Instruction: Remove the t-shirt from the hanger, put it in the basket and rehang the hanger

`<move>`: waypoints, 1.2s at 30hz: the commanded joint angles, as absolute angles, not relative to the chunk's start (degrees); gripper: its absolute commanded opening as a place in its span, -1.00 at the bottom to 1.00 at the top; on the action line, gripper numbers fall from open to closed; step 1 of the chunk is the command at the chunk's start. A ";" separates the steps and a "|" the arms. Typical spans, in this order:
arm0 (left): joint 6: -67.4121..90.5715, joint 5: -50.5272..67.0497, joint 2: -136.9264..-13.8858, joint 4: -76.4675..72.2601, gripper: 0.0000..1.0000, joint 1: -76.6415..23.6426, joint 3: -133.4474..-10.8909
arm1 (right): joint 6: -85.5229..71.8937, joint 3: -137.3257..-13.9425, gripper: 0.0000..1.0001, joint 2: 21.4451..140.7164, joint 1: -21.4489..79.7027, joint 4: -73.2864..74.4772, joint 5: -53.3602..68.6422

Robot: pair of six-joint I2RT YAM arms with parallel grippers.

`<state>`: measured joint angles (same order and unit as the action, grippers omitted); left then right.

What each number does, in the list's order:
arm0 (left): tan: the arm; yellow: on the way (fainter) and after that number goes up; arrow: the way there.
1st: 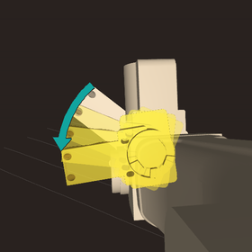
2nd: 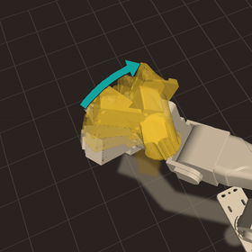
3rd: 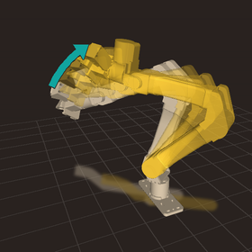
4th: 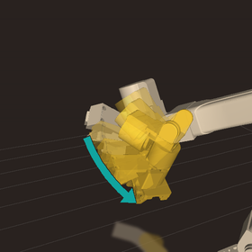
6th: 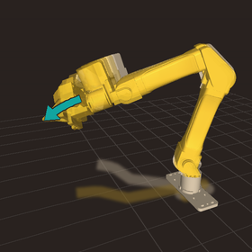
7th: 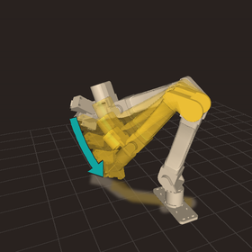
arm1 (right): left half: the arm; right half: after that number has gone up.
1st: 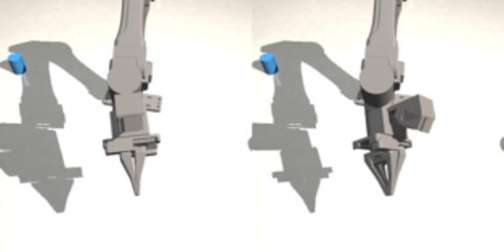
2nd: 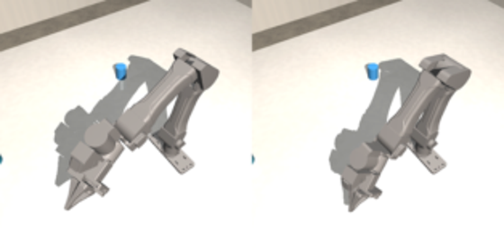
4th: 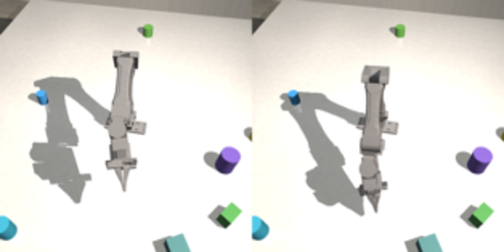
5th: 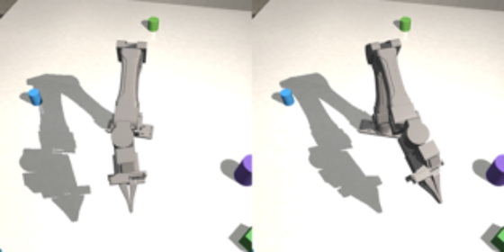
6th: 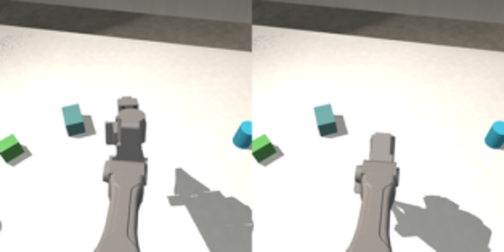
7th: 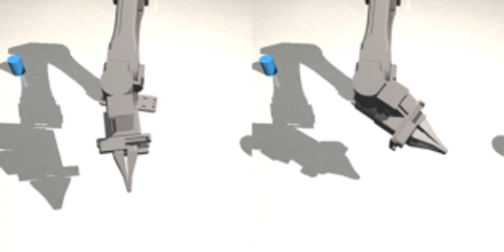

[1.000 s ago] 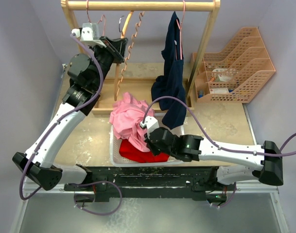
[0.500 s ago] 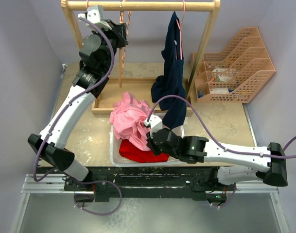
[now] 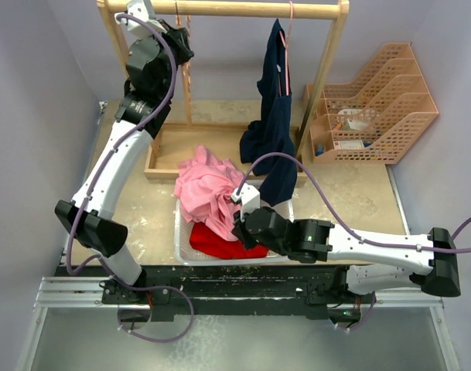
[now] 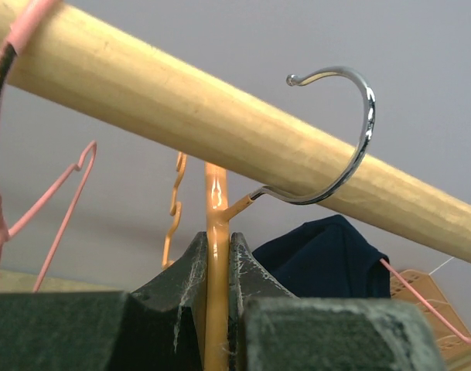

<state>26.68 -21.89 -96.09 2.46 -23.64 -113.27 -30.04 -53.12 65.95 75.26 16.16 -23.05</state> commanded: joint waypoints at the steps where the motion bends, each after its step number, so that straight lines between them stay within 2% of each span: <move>1: 28.68 -21.45 -97.73 1.58 -1.00 -22.84 -115.77 | -31.19 -53.04 -1.00 64.78 76.04 13.05 -24.25; 6: 29.48 -20.93 -97.23 1.48 -1.00 -22.55 -113.15 | -31.33 -53.90 -1.00 64.45 76.78 13.82 -25.31; 7: 29.60 -20.55 -96.67 0.80 -0.96 -22.50 -112.08 | -31.42 -54.07 -1.00 64.28 76.92 14.15 -25.65; 8: 29.68 -20.11 -95.76 -0.01 -0.83 -22.54 -110.60 | -31.37 -54.26 -1.00 64.18 77.03 14.37 -25.93; 9: 29.75 -19.62 -94.74 -0.88 -0.63 -22.51 -109.14 | -31.44 -54.53 -1.00 64.04 77.18 14.60 -26.24; 10: 29.83 -19.15 -93.61 -1.76 -0.35 -22.50 -107.54 | -31.31 -54.80 -1.00 63.87 77.29 14.91 -26.52; 13: 29.94 -17.68 -89.55 -3.86 0.64 -22.52 -103.05 | -30.13 -56.86 -1.00 63.55 77.44 16.18 -28.12; 15: 30.38 -15.33 -86.67 -5.18 0.99 -22.50 -100.28 | -28.53 -59.78 -1.00 63.54 77.56 17.06 -29.66; 21: 31.79 -6.53 -76.16 -9.83 0.98 -22.51 -91.22 | -23.83 -68.04 -1.00 64.65 77.53 18.32 -35.49; 28: 33.66 3.91 -68.17 -7.90 0.98 -22.50 -86.89 | -15.32 -79.37 -1.00 63.03 77.54 17.02 -45.23; 36: 34.30 13.65 -62.04 -4.43 0.98 -22.50 -86.01 | 1.14 -96.21 -1.00 64.28 77.52 8.52 -45.58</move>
